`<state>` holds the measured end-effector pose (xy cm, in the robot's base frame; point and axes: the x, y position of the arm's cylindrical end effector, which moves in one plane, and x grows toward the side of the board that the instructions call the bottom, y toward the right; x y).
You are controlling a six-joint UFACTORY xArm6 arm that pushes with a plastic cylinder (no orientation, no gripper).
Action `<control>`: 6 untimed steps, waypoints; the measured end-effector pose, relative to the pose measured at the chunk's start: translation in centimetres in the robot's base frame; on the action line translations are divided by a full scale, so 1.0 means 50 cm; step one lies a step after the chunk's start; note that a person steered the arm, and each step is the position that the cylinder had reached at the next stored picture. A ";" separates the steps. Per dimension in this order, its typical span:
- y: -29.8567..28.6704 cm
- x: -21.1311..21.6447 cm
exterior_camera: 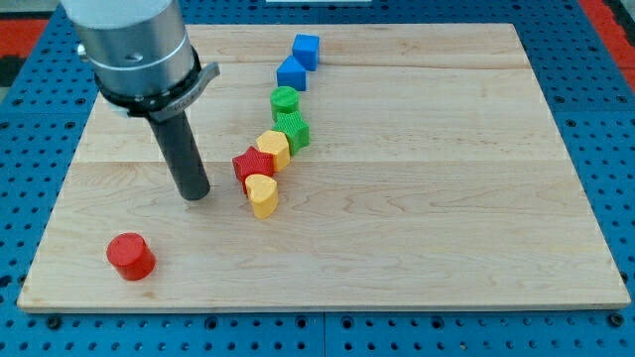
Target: Adjust the red star between the yellow blocks
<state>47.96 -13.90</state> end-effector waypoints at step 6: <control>0.079 -0.066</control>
